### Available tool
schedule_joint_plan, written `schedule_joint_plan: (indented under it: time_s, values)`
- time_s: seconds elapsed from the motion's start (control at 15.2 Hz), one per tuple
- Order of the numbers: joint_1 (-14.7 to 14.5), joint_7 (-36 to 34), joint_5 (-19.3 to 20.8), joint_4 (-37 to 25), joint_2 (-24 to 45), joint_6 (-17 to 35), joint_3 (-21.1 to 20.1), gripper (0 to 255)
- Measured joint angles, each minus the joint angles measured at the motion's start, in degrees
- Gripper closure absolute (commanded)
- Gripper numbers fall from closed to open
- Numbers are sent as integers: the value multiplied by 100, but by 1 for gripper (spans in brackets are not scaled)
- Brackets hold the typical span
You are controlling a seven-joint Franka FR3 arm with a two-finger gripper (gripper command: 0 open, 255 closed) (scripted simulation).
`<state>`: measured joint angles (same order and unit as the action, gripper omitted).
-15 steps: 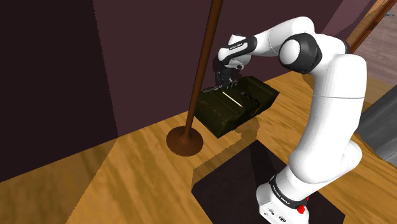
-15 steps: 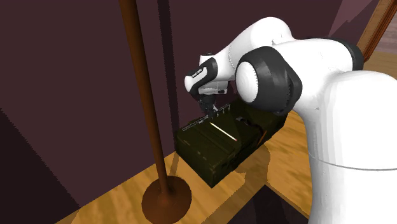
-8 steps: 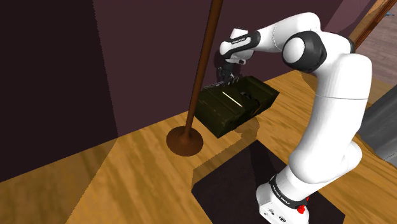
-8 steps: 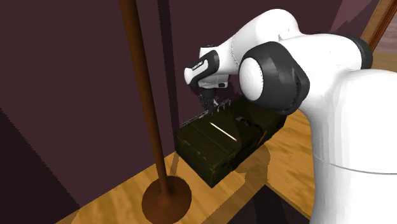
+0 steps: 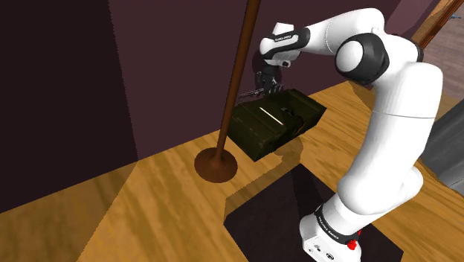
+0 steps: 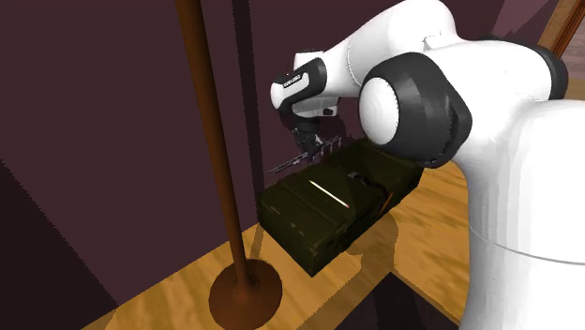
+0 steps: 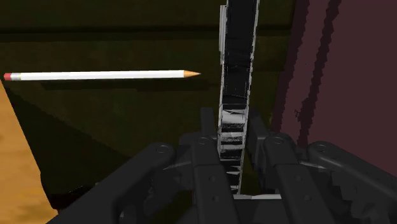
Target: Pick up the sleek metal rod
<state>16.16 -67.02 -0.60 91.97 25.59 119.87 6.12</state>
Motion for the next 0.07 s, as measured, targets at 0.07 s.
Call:
schedule_joint_plan:
  time_s: [0.07]
  values:
    - [1,0,1,-23,-13,-35,1,255]
